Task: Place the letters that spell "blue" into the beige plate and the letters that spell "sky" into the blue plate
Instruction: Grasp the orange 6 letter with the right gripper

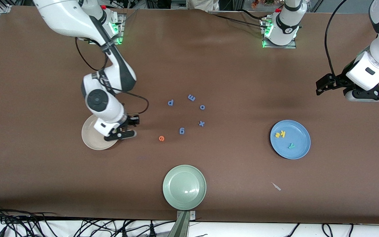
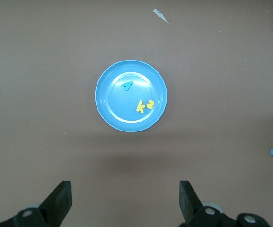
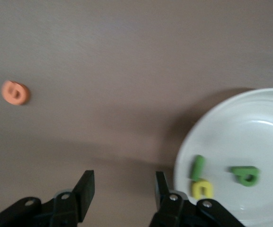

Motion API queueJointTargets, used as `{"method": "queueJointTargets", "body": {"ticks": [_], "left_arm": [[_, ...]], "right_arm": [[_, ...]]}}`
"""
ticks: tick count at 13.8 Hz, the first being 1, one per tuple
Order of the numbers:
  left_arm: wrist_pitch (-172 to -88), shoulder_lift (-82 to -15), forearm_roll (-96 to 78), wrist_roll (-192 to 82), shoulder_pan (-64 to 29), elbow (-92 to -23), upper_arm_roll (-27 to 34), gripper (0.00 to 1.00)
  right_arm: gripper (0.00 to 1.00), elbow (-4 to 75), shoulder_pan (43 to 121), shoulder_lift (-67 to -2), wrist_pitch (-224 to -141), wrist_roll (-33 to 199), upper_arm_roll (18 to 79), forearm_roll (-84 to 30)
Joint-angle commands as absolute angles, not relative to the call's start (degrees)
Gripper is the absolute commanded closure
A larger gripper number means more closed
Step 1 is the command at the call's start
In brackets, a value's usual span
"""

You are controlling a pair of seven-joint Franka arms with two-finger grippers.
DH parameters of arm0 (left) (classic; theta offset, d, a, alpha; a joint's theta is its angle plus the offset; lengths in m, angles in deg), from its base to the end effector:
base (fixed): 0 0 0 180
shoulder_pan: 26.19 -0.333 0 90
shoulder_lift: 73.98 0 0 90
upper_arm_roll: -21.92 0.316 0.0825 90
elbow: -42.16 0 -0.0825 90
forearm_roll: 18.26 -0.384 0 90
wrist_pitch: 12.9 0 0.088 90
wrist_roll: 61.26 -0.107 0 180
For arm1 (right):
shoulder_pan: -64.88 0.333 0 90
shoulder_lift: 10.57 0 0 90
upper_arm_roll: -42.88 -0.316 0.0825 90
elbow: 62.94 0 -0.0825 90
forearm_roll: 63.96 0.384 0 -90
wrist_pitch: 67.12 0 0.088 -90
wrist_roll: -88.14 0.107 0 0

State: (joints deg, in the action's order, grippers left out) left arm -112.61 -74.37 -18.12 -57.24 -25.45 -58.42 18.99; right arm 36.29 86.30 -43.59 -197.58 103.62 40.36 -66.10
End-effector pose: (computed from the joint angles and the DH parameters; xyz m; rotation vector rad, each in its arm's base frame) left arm 0.5588 -0.0361 0.5551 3.1401 0.0103 -0.0134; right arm 0.6099 0.2669 0.2465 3.1166 0.2586 -0.0428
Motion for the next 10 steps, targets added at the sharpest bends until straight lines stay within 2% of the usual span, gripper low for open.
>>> {"method": "queueJointTargets", "body": {"ticks": [1,5,10], "left_arm": [[-111.61,-74.42,-18.96,-56.78,-25.4,-57.69,18.93,0.0],[-111.61,-74.42,-18.96,-56.96,-25.4,-57.69,18.93,0.0],[-111.61,-74.42,-18.96,-57.13,-25.4,-57.69,19.02,0.0]], "right_arm": [[0.4,28.74,88.16,-49.4,-197.37,109.39,40.6,-64.15],[0.4,19.69,91.77,-55.91,-198.51,117.3,40.6,-59.66],[0.41,19.06,94.4,-59.08,-203.87,124.52,40.69,-60.0]]}}
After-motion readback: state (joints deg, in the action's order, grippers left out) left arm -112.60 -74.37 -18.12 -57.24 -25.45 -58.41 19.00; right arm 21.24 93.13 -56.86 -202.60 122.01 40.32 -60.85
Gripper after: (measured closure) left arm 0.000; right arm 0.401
